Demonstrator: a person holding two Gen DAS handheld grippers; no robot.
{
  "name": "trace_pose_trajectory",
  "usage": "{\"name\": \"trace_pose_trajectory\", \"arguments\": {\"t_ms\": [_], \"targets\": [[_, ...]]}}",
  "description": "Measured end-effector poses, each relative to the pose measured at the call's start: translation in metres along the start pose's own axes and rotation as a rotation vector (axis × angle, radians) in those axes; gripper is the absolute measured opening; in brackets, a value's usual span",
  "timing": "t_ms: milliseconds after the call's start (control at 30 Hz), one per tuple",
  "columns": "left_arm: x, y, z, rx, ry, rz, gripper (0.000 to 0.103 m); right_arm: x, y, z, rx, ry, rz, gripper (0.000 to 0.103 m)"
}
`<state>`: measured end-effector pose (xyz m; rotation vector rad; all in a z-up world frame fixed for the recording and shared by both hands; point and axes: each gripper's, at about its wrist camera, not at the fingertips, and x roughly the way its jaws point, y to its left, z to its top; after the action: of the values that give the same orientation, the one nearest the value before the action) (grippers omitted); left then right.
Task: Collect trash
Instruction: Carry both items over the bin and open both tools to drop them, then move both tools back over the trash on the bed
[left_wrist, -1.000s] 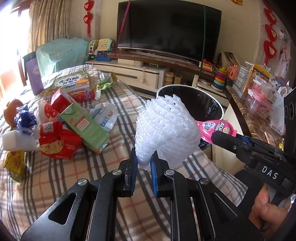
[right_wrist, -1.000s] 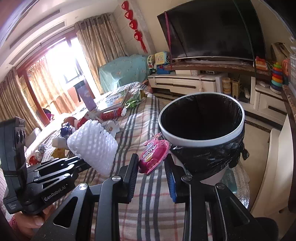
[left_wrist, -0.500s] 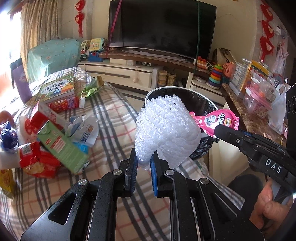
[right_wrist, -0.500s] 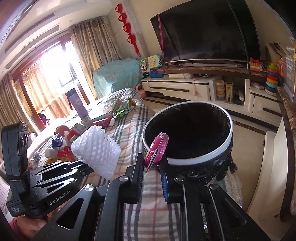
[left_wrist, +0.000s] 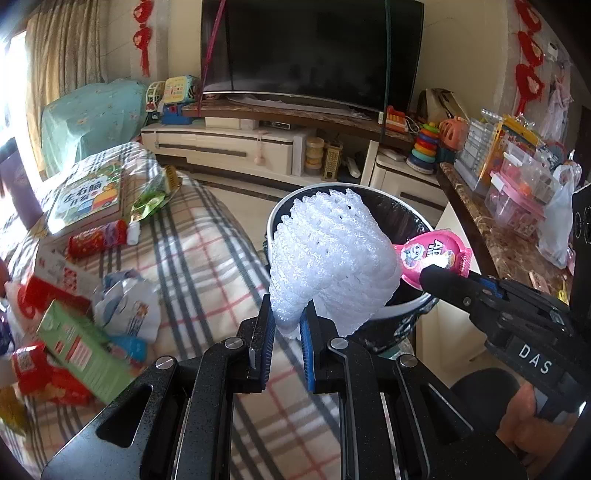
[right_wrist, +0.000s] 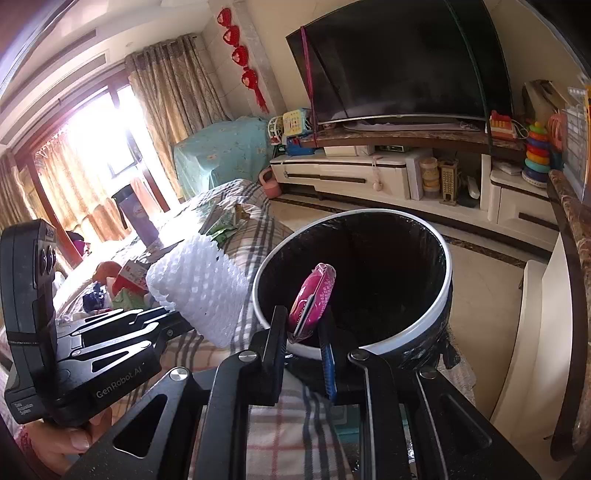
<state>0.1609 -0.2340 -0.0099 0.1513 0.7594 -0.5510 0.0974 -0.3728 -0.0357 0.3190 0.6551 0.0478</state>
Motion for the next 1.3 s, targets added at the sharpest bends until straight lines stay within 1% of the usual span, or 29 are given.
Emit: {"name": "trace_pose_trajectory", "arguments": {"t_ms": [700,800,833,867,900,933,967,1000,1033,1233,1300], "targets": [[0.044,-0.024,0.039,0.048,0.057,-0.026,0.012,0.023,-0.033,0.016,0.042,0.022,-0.026,0.017],[0.054,-0.025,0.043,0.042,0.070,-0.034,0.013,0.026,-0.037,0.019,0.049,0.023,-0.035,0.017],[0.057,-0.025,0.043,0.039,0.079,-0.034,0.016,0.026,-0.039,0.019,0.054,0.022,-0.041,0.018],[0.060,-0.025,0.042,0.035,0.089,-0.032,0.021,0.027,-0.042,0.020,0.060,0.020,-0.043,0.021],[0.064,-0.023,0.040,0.026,0.103,-0.031,0.025,0.027,-0.044,0.019,0.065,0.018,-0.043,0.021],[0.065,-0.022,0.039,0.017,0.109,-0.031,0.036,0.027,-0.046,0.019,0.074,0.016,-0.042,0.023],[0.066,-0.020,0.037,0.008,0.111,-0.032,0.046,0.028,-0.049,0.019,0.083,0.019,-0.042,0.028],[0.066,-0.017,0.035,-0.002,0.111,-0.032,0.048,0.028,-0.050,0.018,0.088,0.020,-0.042,0.033],[0.065,-0.015,0.033,-0.009,0.111,-0.031,0.049,0.027,-0.052,0.017,0.093,0.019,-0.041,0.040],[0.057,-0.007,0.025,-0.045,0.112,-0.035,0.052,0.023,-0.053,0.016,0.114,0.014,-0.040,0.041],[0.050,-0.005,0.021,-0.052,0.102,-0.034,0.054,0.020,-0.050,0.016,0.112,0.011,-0.040,0.044]]}}
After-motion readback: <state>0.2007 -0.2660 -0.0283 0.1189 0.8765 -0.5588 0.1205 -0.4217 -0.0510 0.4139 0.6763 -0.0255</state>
